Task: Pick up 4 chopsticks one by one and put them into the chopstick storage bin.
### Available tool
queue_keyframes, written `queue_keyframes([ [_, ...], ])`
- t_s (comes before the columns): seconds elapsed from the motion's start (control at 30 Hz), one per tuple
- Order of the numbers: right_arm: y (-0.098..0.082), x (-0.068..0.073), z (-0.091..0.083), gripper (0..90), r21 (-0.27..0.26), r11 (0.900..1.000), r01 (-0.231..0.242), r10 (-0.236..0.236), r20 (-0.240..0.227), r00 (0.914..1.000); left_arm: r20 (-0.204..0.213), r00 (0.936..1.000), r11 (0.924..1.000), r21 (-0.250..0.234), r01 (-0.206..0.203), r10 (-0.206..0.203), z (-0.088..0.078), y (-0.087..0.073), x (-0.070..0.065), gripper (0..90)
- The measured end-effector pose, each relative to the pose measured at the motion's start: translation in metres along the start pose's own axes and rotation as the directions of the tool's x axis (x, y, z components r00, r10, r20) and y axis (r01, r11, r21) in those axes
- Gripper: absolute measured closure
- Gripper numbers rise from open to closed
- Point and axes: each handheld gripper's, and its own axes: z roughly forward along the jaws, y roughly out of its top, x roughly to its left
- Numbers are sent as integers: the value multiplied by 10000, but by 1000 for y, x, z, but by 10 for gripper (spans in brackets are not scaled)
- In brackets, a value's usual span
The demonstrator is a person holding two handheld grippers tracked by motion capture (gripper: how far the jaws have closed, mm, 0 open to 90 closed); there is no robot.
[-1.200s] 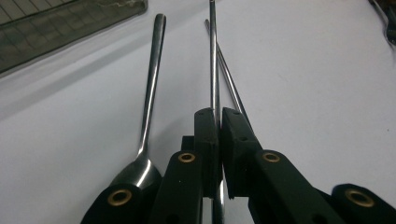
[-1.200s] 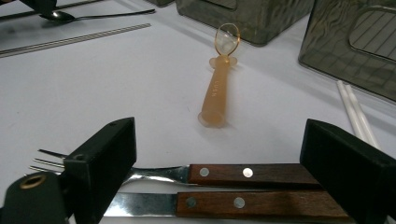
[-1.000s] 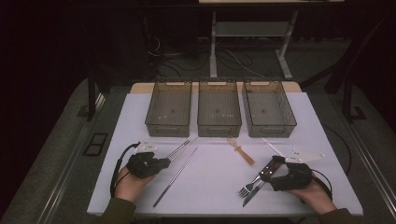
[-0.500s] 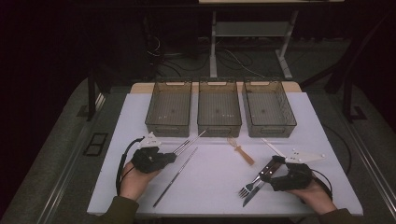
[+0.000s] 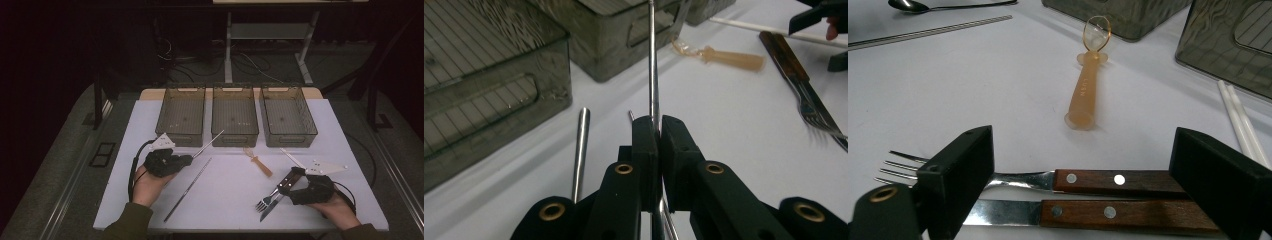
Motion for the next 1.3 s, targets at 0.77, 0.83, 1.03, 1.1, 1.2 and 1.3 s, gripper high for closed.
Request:
queue_keyframes([
  [0.77,0,0,0,107,-18,10000,-5,5,-29,10000,-604,9982,9978,-662,-22,-18,13,32,21,849],
  [0.83,0,0,0,107,-20,10000,0,0,-42,10000,-672,9977,9980,-634,-69,26,15,36,24,848],
  [1.03,0,-1,-1,107,-77,10000,-3,3,-48,10000,-810,9967,9974,-716,2,-60,23,47,35,849],
  [1.1,0,-1,-1,107,-83,10000,-26,25,-53,10000,-825,9966,9974,-723,1,-61,24,52,39,849],
  [1.2,0,-1,-1,107,-88,10000,-26,25,-60,10000,-813,9967,9967,-806,10,-75,26,59,43,848],
  [1.3,0,-1,-1,107,-87,10000,-13,13,-70,10000,-828,9965,9959,-906,7,-82,29,66,47,848],
])
